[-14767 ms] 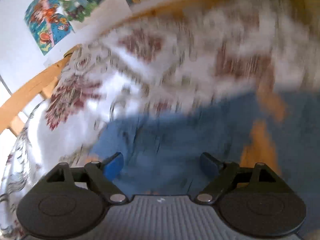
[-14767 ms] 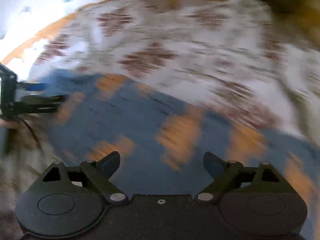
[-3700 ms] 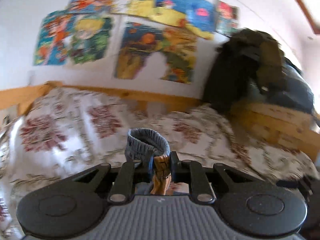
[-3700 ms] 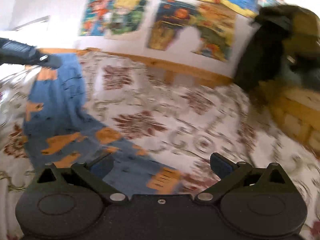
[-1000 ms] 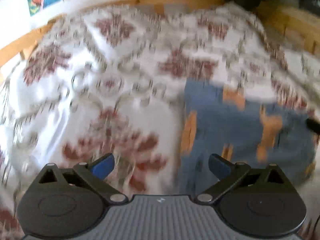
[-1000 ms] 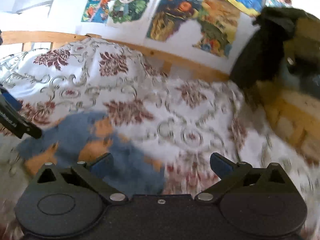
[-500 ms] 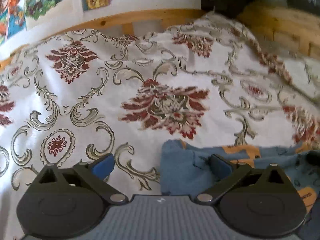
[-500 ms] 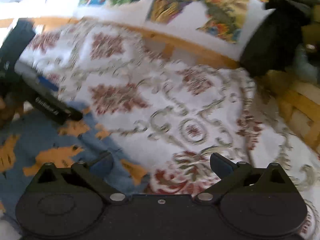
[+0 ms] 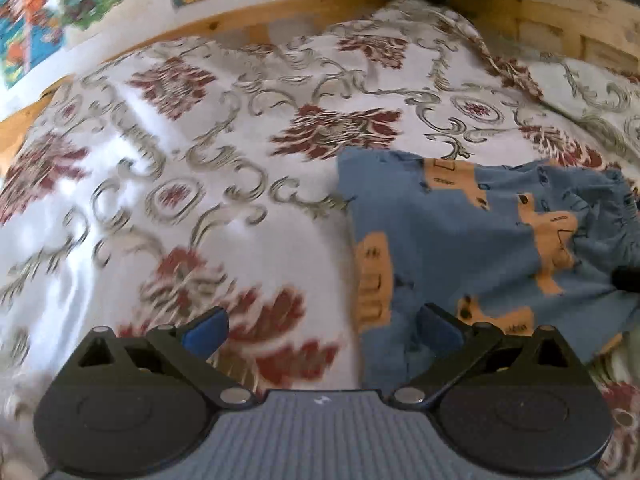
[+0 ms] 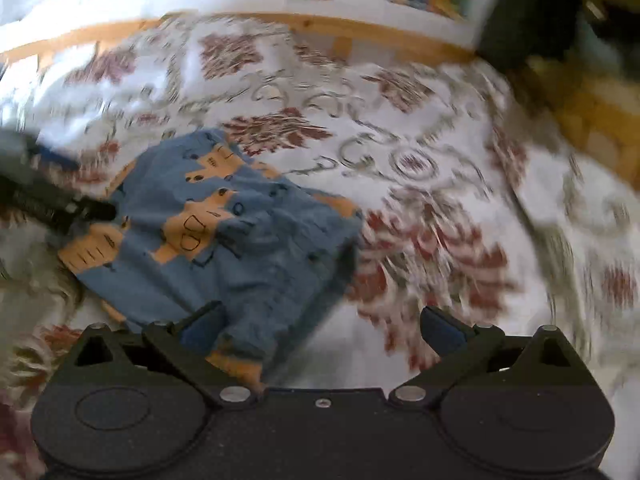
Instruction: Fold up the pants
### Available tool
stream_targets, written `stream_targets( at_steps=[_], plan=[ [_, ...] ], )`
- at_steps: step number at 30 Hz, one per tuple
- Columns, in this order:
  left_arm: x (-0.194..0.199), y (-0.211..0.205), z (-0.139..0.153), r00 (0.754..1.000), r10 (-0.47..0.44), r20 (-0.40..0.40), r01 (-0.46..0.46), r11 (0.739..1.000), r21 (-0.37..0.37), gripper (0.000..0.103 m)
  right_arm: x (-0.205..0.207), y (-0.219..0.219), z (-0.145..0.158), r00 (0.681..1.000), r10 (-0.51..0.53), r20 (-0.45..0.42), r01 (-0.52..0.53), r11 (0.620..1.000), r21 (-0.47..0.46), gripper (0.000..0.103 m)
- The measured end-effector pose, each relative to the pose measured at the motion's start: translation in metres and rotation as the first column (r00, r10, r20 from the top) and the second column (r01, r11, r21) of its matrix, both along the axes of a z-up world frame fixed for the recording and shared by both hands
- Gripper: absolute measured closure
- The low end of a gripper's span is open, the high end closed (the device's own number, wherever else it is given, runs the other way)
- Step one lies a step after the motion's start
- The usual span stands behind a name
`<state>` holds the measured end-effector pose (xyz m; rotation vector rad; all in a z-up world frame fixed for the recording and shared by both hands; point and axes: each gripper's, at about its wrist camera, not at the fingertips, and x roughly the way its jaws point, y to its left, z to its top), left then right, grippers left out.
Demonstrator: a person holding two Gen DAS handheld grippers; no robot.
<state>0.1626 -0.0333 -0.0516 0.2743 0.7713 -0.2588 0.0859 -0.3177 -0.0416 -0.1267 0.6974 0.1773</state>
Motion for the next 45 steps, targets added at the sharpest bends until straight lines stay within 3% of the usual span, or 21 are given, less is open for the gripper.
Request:
stream_targets(
  at_steps=[4,8,12,18,29,40,45],
  plan=[
    [-0.002,0.015,0.015,0.988,0.094,-0.12,-0.093,0.996,0.018,0.0,-0.014,-0.009,0.008,0.998,-0.058,-0.022,0.059,0.997,0.051,0.001],
    [-0.017,0.035,0.019,0.961,0.202,-0.191,-0.2,0.979,0.028,0.0,-0.026,-0.002,0.017,0.998,-0.058,0.024,0.058,0.998,-0.009,0.001],
    [-0.022,0.043,0.012,0.94,0.234,-0.247,-0.23,0.972,0.045,0.0,-0.029,0.006,0.024,0.998,-0.043,0.041,0.045,0.998,-0.045,0.001],
    [-0.023,0.033,0.02,0.954,0.209,-0.216,-0.196,0.977,0.08,0.0,-0.031,0.016,0.025,0.999,-0.031,0.022,0.033,0.996,-0.08,0.001],
    [-0.02,0.034,0.017,0.949,0.215,-0.231,-0.197,0.975,0.098,0.0,-0.029,0.012,0.022,0.999,-0.041,0.007,0.042,0.997,-0.06,0.001],
    [-0.016,0.041,0.03,0.954,0.208,-0.218,-0.207,0.978,0.027,0.0,-0.023,-0.008,0.033,0.998,-0.047,0.038,0.047,0.999,-0.006,0.001],
    [-0.017,0.037,0.028,0.959,0.175,-0.221,-0.183,0.983,-0.015,0.0,-0.018,-0.022,0.029,0.997,-0.071,0.001,0.071,0.996,0.045,0.001]
  ],
)
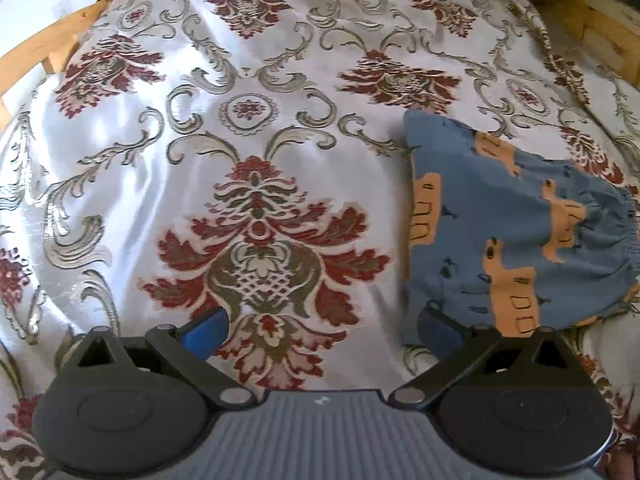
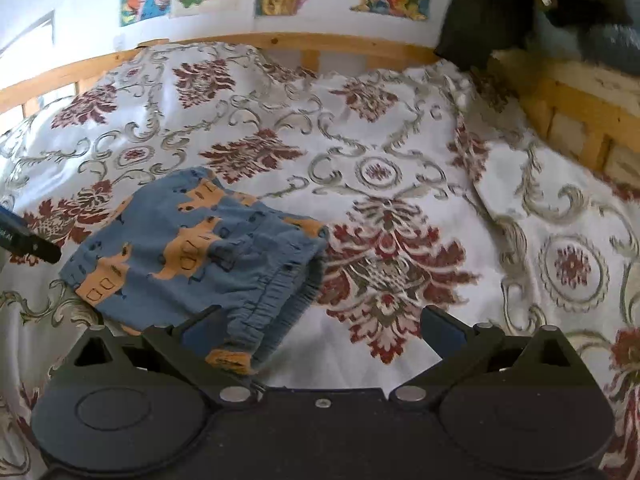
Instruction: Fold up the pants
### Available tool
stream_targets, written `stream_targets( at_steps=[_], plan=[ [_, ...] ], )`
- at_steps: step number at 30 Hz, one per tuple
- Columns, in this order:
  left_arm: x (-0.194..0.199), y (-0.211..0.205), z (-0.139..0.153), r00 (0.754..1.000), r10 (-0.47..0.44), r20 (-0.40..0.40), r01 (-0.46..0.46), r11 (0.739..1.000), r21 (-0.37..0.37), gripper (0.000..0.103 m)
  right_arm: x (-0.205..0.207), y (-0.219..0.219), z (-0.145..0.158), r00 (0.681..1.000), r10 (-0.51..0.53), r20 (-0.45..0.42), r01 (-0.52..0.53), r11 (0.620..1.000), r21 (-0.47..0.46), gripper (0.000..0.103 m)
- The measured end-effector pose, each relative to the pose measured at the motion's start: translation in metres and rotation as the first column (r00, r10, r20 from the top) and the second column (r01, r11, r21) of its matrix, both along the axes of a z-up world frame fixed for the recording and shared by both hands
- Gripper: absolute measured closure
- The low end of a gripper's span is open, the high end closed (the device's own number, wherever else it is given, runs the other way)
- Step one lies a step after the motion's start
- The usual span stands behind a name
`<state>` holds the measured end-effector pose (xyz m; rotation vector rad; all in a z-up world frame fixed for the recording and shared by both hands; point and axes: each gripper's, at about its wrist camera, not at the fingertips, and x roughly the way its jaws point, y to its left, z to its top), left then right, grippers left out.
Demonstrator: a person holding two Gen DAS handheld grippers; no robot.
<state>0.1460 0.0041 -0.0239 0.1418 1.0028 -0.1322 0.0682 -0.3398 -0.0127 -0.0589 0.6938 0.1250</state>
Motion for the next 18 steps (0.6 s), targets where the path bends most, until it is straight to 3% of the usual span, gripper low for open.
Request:
stream_targets(
  at_steps=[7,10,13,16,18],
  plan=[
    [-0.005,-0.011,-0.002,0.997,-0.058,0.047,0.058,0.998,0.002,0.0,0.006,-0.011,-0.002,1.0,-0.021,-0.017,0.022,0.999,0.041,0.001],
    [-0.006,-0.011,0.0,0.993,-0.07,0.096,0.075,0.996,-0.045,0.0,0.018,-0.015,0.004,1.0,0.005,0.008,-0.005,0.998,0.066,0.001],
    [-0.005,-0.009,0.0,0.987,-0.078,0.144,0.098,0.986,-0.139,0.0,0.038,-0.023,0.006,0.998,0.06,0.02,-0.062,0.99,0.126,0.001],
    [0.001,-0.012,-0.006,0.988,-0.075,0.131,0.099,0.978,-0.181,0.0,0.057,-0.025,0.004,0.993,0.107,0.042,-0.112,0.987,0.119,0.001],
    [0.004,-0.016,-0.013,0.991,-0.072,0.114,0.091,0.981,-0.172,0.0,0.072,-0.024,0.0,0.991,0.13,0.041,-0.133,0.986,0.102,0.001]
  ],
)
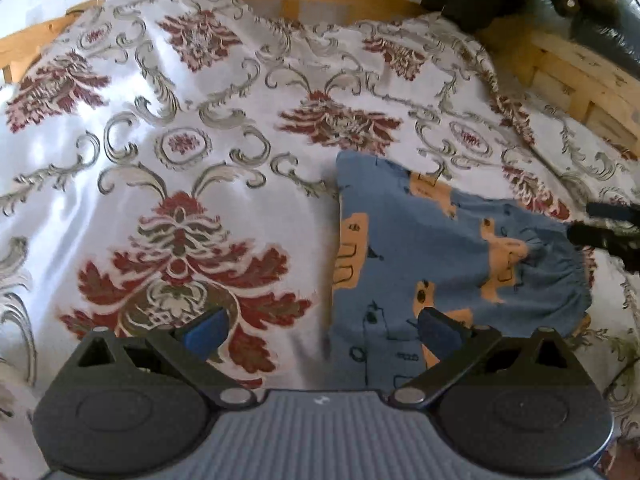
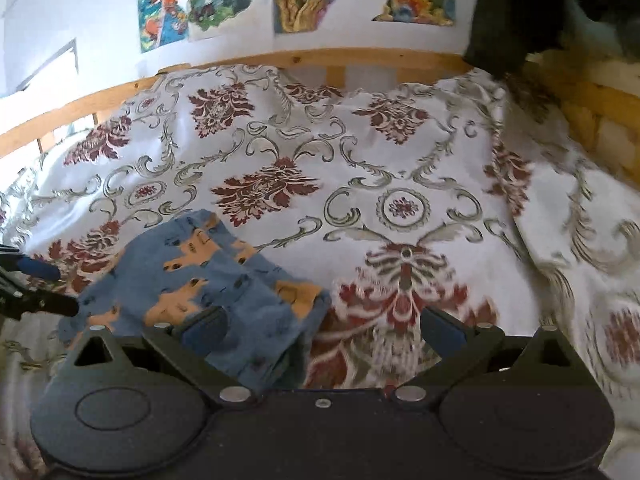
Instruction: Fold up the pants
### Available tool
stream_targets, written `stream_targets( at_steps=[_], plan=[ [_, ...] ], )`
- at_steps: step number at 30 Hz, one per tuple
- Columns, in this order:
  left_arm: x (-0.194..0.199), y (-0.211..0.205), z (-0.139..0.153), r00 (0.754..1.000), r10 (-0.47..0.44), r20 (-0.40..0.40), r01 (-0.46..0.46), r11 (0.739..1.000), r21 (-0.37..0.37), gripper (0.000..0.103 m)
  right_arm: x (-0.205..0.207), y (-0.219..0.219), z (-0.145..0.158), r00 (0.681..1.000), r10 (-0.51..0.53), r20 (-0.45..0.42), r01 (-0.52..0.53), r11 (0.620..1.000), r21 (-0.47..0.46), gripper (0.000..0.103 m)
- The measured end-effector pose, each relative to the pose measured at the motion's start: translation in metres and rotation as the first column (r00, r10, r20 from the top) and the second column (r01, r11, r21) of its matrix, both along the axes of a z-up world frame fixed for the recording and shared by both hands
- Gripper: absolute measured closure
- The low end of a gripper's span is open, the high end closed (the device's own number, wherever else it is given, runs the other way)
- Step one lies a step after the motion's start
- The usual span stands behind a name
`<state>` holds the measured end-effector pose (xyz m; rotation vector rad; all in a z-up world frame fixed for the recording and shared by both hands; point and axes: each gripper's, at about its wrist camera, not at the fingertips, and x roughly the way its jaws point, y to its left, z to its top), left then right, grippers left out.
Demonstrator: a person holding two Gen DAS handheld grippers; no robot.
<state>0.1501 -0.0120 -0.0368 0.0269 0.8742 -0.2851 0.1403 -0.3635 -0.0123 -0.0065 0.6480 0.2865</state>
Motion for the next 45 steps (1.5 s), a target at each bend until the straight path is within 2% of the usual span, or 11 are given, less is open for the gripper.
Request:
stream_targets(
  at_steps=[6,9,12,17,25,32,35,38,41,43,45],
  plan=[
    [-0.001,-0.003,-0.015,1.0,-0.011,-0.011,0.011,0.999,0.049,0.0,0.026,0.002,-0.014,1.0,-0.022,-0.015,0.02,0.994,-0.112,0.001],
    [-0.002,-0.003,-0.012,1.0,-0.007,-0.02,0.008,0.999,0.05,0.0,0.024,-0.006,-0.008,0.998,-0.069,0.012,0.07,0.995,-0.077,0.001],
    [-0.004,-0.001,-0.008,1.0,-0.01,-0.009,0.01,1.0,0.02,0.0,0.022,-0.011,-0.001,1.0,-0.014,0.009,0.015,1.0,-0.016,0.001],
    [-0.005,0.004,-0.001,0.999,-0.029,0.02,0.031,0.993,-0.111,0.0,0.04,-0.011,-0.01,0.983,0.133,-0.13,-0.111,0.98,0.162,0.001],
    [0.001,0.011,-0.012,1.0,-0.005,-0.026,-0.002,0.966,-0.257,0.0,0.052,-0.012,-0.032,0.973,0.087,-0.212,-0.003,0.931,0.365,0.001],
    [0.002,0.007,-0.016,0.999,-0.035,-0.032,0.025,0.959,-0.284,0.002,0.062,-0.027,-0.048,0.964,0.095,-0.25,0.059,0.836,0.546,0.001],
    [0.004,0.009,-0.018,0.997,-0.03,-0.077,0.005,0.953,-0.304,0.011,0.06,-0.03,-0.05,0.967,0.069,-0.247,0.088,0.815,0.572,0.002],
    [0.006,0.014,-0.021,0.994,-0.011,-0.106,-0.024,0.946,-0.324,0.019,0.058,-0.027,-0.049,0.969,0.04,-0.245,0.1,0.84,0.534,0.011],
    [0.007,0.018,-0.022,0.993,0.002,-0.119,-0.041,0.944,-0.326,0.028,0.053,-0.025,-0.05,0.97,0.0,-0.244,0.124,0.861,0.493,0.027],
    [0.007,0.017,-0.022,0.992,0.005,-0.123,-0.045,0.947,-0.319,0.035,0.05,-0.027,-0.052,0.967,-0.039,-0.253,0.161,0.86,0.484,0.044],
    [0.006,0.016,-0.023,0.992,0.011,-0.125,-0.047,0.954,-0.295,0.04,0.048,-0.03,-0.055,0.964,-0.063,-0.259,0.185,0.858,0.479,0.053]
  ],
)
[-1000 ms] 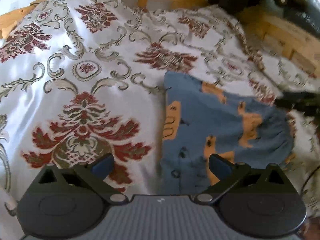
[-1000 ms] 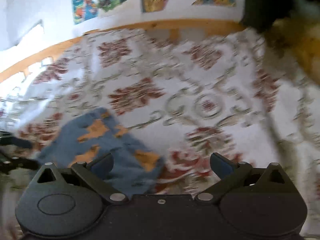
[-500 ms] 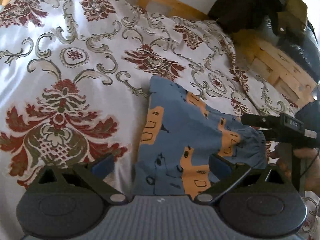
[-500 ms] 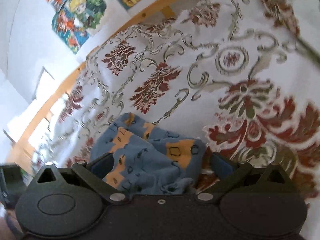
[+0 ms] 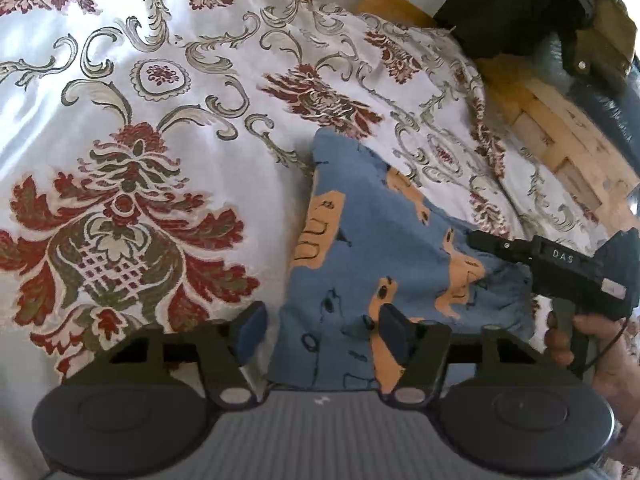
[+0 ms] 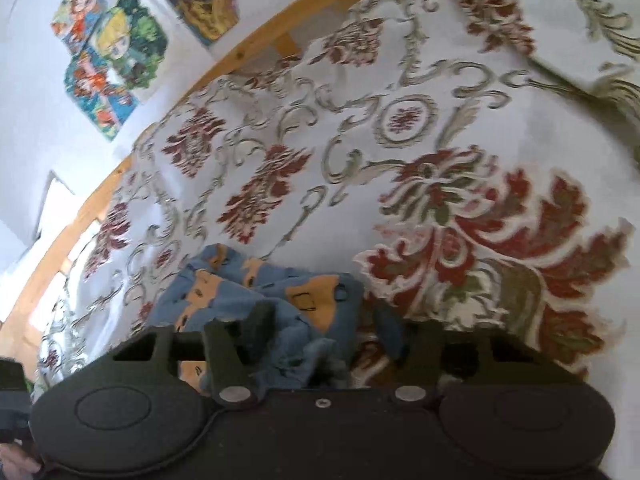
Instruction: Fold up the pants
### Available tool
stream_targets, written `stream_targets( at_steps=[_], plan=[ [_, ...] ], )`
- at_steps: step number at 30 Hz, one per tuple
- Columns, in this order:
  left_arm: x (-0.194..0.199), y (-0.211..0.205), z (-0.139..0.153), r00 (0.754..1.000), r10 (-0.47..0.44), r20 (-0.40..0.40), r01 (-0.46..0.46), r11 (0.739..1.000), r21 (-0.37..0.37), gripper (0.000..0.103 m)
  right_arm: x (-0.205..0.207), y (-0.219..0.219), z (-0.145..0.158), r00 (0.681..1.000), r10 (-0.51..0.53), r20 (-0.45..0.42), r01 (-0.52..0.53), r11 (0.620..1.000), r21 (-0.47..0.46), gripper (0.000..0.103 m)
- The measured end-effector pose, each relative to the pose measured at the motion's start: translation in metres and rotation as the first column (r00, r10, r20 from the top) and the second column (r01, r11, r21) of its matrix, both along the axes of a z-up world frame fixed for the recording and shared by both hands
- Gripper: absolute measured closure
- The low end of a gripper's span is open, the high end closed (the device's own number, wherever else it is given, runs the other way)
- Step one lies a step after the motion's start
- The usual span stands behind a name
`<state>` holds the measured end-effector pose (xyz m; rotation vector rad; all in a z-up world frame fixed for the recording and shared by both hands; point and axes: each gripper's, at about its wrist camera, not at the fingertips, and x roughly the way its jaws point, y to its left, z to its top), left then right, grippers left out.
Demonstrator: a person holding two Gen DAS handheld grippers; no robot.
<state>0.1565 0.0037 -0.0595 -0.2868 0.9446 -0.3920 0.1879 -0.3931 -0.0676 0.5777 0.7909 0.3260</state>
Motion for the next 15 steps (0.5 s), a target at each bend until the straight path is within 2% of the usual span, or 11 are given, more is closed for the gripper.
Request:
stream_targets(
  at_steps=[8,15],
  plan=[
    [-0.001,-0.005,0.0,1.0,-0.017,-0.005,0.017,1.0,0.02,0.053,-0.007,0.007,0.0,1.0,-0.026,0.005,0.026,0.998,-0.049,0.062],
    [-0.002,-0.005,0.001,1.0,-0.013,-0.005,0.013,1.0,0.021,0.059,-0.011,0.021,0.004,0.999,-0.033,0.023,0.036,0.991,-0.127,0.07]
  ],
)
